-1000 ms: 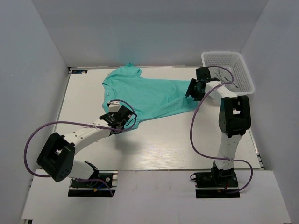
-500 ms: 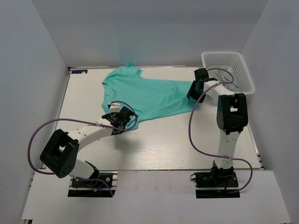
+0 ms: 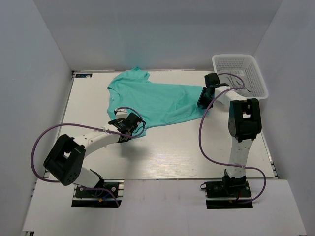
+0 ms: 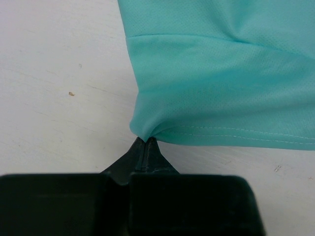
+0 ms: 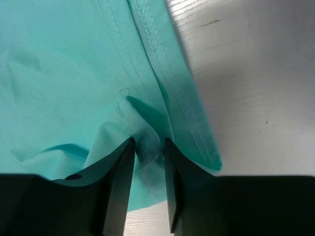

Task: Fold and stack the t-shirts
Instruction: Flatten out the tshirt

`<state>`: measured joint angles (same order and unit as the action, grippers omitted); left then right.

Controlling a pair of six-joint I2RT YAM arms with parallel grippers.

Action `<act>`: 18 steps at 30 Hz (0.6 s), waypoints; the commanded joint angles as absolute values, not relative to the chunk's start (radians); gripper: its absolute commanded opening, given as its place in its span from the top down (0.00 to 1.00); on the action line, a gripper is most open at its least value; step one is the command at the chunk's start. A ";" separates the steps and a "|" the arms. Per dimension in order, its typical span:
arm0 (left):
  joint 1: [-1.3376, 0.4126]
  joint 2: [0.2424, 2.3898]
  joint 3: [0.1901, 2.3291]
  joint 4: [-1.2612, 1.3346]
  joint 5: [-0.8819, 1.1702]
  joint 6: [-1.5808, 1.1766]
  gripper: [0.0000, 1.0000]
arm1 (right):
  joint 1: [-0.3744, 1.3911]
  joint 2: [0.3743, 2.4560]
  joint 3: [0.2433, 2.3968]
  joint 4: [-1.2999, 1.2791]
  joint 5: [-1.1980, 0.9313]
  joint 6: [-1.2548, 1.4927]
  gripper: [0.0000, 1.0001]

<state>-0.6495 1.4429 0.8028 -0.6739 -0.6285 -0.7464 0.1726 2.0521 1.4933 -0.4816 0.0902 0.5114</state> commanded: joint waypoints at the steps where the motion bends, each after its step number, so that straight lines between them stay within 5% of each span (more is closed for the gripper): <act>1: -0.644 1.439 0.807 -0.678 -0.632 -0.762 1.00 | 0.176 2.028 1.482 -0.445 0.060 0.505 0.66; 3: -0.644 1.430 0.807 -0.678 -0.632 -0.762 1.00 | 0.176 2.013 1.479 -0.440 0.066 0.505 0.76; 4: -0.644 1.430 0.807 -0.678 -0.632 -0.762 1.00 | 0.176 2.008 1.480 -0.443 0.075 0.506 0.89; 14: -0.644 1.402 0.807 -0.709 -0.641 -0.782 1.00 | 0.176 1.890 1.439 -0.480 0.196 0.503 0.91; 18: -0.644 1.381 0.816 -0.718 -0.652 -0.792 1.00 | 0.175 1.800 1.367 -0.483 0.242 0.502 1.00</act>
